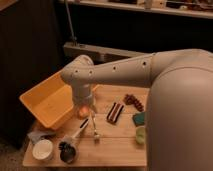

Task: Wipe tray with eraser

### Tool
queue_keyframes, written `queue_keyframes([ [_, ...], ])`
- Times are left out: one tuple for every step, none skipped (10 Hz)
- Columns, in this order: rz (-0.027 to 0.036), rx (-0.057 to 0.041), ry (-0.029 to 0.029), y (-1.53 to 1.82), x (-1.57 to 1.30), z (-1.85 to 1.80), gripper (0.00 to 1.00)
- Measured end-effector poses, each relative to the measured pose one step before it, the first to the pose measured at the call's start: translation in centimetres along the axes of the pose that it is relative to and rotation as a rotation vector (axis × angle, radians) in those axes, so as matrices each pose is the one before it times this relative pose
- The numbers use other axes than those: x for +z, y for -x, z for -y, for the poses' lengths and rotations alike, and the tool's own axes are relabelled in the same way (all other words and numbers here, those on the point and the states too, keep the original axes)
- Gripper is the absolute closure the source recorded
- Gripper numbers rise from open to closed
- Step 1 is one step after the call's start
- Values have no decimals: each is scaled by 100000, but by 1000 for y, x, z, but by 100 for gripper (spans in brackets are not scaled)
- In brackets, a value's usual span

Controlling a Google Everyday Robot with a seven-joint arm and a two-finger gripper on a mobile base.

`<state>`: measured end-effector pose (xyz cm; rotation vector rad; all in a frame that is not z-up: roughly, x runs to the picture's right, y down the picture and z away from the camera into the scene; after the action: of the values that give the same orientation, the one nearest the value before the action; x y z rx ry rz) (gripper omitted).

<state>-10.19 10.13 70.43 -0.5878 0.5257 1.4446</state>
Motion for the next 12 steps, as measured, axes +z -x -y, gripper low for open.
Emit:
queue_keyframes([
  [4,2,6,0,-4,-1,35],
  [9,7,-1,2,-3,5,35],
  [201,31,-100,8,-68,80,35],
  [667,1602,5,72,-201,237,35],
  [892,1905,-151,514,-90,561,35],
  [1616,3584,-375,1320,-165,1199,35],
  [1121,2860,-159,1214,-17,931,35],
  [1303,4117,-371,1608,65,1388,35],
  [755,5628,-362,1541,379,1892,35],
  [397,7984,183,1215,1018,2499,35],
  [173,4754,379,532,853,1565,35],
  [71,4676,396,505,1105,1774,35],
])
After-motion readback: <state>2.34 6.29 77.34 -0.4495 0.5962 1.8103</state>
